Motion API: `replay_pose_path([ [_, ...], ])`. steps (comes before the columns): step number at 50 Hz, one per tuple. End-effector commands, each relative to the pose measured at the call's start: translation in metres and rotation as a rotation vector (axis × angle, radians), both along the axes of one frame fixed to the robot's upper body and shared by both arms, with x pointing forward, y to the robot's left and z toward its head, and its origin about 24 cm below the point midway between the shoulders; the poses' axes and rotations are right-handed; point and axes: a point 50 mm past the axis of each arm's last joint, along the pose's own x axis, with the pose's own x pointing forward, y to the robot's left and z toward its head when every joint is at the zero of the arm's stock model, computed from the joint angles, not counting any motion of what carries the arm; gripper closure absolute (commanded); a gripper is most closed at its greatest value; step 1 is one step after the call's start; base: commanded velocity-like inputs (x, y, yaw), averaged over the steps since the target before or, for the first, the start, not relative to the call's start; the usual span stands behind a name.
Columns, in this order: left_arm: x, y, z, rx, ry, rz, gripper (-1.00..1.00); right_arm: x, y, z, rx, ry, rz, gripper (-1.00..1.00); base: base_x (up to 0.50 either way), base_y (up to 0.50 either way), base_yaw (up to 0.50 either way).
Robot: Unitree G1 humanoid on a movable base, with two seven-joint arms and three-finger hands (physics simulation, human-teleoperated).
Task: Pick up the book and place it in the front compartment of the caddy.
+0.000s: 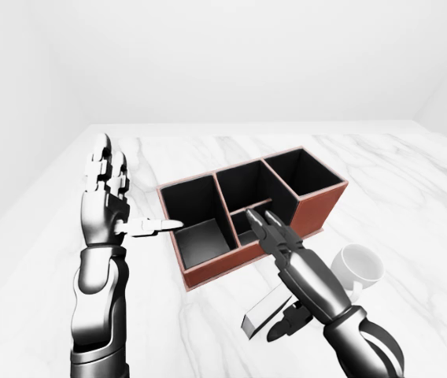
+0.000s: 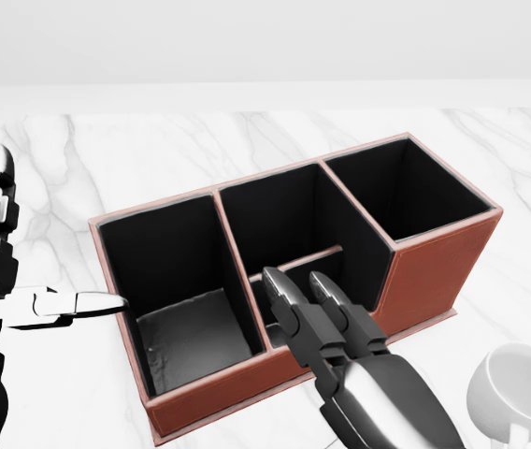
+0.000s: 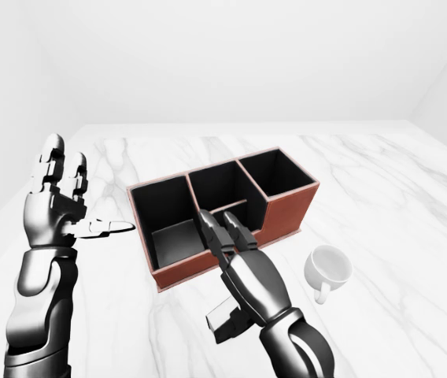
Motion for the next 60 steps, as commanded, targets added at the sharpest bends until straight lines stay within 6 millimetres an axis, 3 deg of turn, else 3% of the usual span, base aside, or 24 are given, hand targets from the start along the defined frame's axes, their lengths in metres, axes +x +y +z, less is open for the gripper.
replay_pose_path([
  [1,0.001,0.0,-0.001,0.0,0.006,-0.001,-1.0,0.0,0.0,-0.006,0.003,0.02,-0.005,-1.0,0.0,0.0,0.0],
  [60,0.0,0.0,0.0,0.0,0.001,0.0,-1.0,0.002,-0.002,-0.042,-0.024,0.129,-0.056,-1.0,0.0,0.0,0.0],
])
